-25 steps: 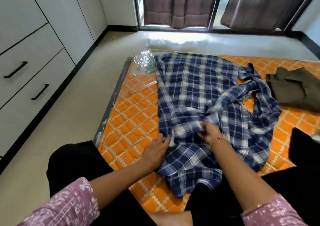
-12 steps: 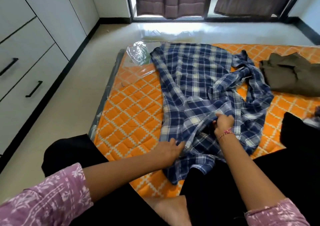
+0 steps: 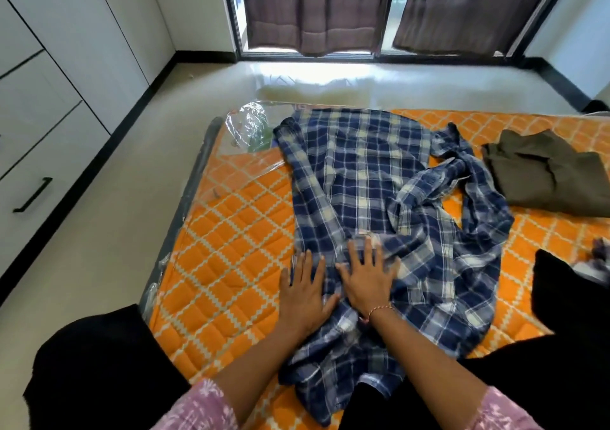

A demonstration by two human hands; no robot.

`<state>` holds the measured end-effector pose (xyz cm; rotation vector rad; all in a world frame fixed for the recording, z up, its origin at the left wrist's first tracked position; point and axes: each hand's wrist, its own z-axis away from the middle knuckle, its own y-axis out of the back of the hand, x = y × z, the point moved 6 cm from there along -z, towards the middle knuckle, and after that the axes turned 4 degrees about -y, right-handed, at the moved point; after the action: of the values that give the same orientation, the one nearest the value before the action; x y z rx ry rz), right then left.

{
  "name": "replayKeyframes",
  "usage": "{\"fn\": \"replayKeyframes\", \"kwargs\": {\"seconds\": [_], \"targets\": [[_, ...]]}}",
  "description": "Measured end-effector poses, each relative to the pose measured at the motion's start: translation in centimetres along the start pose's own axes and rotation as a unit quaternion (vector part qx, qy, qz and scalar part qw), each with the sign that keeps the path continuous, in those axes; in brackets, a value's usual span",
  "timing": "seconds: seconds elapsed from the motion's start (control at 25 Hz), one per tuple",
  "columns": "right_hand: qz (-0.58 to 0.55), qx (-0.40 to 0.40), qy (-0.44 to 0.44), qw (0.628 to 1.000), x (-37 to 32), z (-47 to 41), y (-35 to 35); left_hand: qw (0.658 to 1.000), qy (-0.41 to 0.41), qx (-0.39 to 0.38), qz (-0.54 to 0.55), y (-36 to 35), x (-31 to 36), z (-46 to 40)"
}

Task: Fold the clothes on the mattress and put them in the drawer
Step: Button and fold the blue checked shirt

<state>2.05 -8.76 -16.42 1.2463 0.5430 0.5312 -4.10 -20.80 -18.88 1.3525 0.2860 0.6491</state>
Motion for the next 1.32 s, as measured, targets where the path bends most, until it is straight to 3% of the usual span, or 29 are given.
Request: {"fn": "replayKeyframes", "kwargs": {"seconds": [0.12, 0.24, 0.36, 0.52, 0.56, 0.68, 0.8, 0.84, 0.96, 1.0, 1.08, 1.28, 1.32], "targets": [[0.003, 0.069, -0.095, 0.993, 0.4, -0.7, 1.0, 0.994, 0.031, 0.058, 0.085, 1.0, -1.4, -1.4], [-0.107, 0.116, -0.017, 0.987, -3.3, -5.8, 4.1, 0.951, 0.122, 0.161, 0.234, 5.1, -4.3, -6.1], [-0.316, -0.014, 0.002, 0.949, -6.4, -13.0, 6.3, 0.871, 0.161, 0.194, 0.423, 8.5, -7.7, -12.4], [-0.416, -0.064, -0.044, 0.906, -10.1, -21.2, 7.2, 0.720, 0.245, 0.154, 0.630, 9.2, -11.7, -19.4], [-0.464, -0.099, -0.049, 0.879, -11.4, -23.0, 7.0, 0.705, 0.253, 0.146, 0.647, 9.4, -12.2, -20.9], [-0.627, -0.190, -0.098, 0.749, -14.7, -27.6, 6.5, 0.661, 0.231, 0.139, 0.701, 10.5, -13.3, -25.3], [-0.656, -0.185, -0.062, 0.729, -16.7, -31.4, 8.2, 0.625, 0.220, 0.144, 0.735, 11.9, -13.8, -28.6], [-0.683, -0.177, -0.049, 0.707, -16.4, -32.2, 9.3, 0.602, 0.221, 0.142, 0.754, 12.3, -13.8, -29.4], [-0.807, -0.139, -0.070, 0.570, -11.1, -34.3, 10.6, 0.536, 0.257, 0.086, 0.799, 12.6, -14.0, -32.7], [-0.833, -0.141, -0.098, 0.525, -8.7, -34.9, 9.9, 0.533, 0.269, 0.064, 0.799, 12.6, -13.8, -33.8], [-0.829, -0.164, -0.155, 0.511, -5.1, -35.4, 8.3, 0.576, 0.261, 0.031, 0.774, 12.9, -12.7, -36.2], [-0.754, -0.159, -0.164, 0.615, -4.8, -36.8, 8.6, 0.700, 0.249, 0.041, 0.669, 14.3, -11.2, -41.0], [-0.752, -0.154, -0.151, 0.623, -5.0, -37.3, 9.3, 0.702, 0.250, 0.052, 0.665, 14.5, -11.2, -41.5]]}}
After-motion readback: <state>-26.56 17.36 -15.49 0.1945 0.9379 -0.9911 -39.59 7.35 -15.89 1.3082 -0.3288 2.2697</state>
